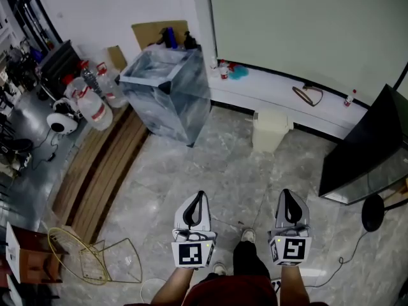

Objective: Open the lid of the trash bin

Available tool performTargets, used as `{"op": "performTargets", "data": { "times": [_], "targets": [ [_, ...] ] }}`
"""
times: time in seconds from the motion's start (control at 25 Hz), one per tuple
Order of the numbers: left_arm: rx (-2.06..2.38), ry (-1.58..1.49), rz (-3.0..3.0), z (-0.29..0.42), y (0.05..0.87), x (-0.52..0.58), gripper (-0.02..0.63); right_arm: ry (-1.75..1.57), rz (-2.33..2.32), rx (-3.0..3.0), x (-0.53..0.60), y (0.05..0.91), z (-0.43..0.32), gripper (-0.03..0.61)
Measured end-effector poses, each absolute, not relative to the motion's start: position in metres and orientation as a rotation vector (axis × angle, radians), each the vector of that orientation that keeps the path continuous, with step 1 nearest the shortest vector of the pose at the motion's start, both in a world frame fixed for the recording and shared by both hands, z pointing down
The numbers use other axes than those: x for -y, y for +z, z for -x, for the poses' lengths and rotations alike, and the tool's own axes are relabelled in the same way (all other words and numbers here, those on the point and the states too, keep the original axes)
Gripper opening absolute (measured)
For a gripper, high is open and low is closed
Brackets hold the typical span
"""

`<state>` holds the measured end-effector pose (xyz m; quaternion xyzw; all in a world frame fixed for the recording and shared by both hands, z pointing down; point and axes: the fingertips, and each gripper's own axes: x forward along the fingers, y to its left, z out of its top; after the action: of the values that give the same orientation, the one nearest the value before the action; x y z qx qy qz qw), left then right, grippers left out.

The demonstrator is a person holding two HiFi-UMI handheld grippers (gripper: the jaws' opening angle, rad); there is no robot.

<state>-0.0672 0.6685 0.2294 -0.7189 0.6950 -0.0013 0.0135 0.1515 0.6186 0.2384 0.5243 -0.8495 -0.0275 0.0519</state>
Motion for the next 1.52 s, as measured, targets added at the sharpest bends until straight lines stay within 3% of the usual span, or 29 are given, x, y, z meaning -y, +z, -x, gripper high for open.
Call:
{"op": "performTargets", "data": {
  "times": [0.64, 1.04, 1.52],
  "targets": [
    [-2.106, -0.010, 2.232, -0.011, 0.215, -0.486, -0.002, -0.025, -1.608, 2.610, -0.443, 0.245, -0.225, 0.000],
    [-2.104, -0.018, 2.248, 0.016, 0.231, -0.419, -0.002, -0.059, -1.571, 2.611, -0.376, 0.254, -0.185, 0.000],
    [-2.010, 0.004, 2.345, 0.110, 0.245, -0.282, -0.003, -0.007, -1.622, 2.485, -0.258, 0.276, -0.092, 0.000]
  ]
}}
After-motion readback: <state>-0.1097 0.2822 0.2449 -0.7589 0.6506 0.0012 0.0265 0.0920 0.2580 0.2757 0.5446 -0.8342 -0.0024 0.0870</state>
